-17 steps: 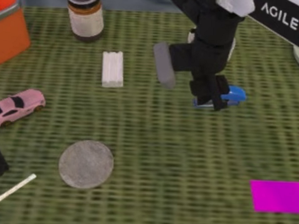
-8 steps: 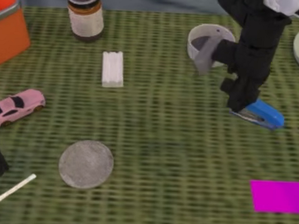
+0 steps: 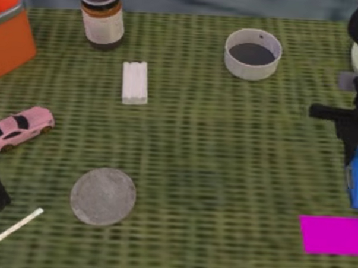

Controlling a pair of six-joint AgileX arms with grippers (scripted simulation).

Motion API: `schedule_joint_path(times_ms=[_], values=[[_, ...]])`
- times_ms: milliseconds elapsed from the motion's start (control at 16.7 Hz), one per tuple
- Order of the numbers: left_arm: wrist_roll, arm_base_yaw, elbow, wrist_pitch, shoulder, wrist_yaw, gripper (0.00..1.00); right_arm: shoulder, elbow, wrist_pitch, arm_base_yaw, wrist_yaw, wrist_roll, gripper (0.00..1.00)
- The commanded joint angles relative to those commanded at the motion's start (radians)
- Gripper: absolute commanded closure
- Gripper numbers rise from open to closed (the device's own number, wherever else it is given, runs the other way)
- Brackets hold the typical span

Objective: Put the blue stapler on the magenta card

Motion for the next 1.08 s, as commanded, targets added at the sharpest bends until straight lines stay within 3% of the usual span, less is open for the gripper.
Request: schedule_joint_path(times_ms=[300,540,780,1080], values=[[0.0,0.0,0.0,0.0,0.0,0.0,0.0,-0.171,-0.232,0.041,-0.069,0.022,0.622,1.0],[0.0,0.0,0.0,0.0,0.0,0.0,0.0,-0.315,-0.358,0.089,-0.085,0.044,0.983,1.0],[0.0,0.0,0.0,0.0,0.0,0.0,0.0,-0.435,-0.433,0.139,-0.084,0.062,1.228,1.0],[0.0,0.0,0.0,0.0,0.0,0.0,0.0,-0.483,-0.456,0.161,-0.08,0.069,1.313,1.0]])
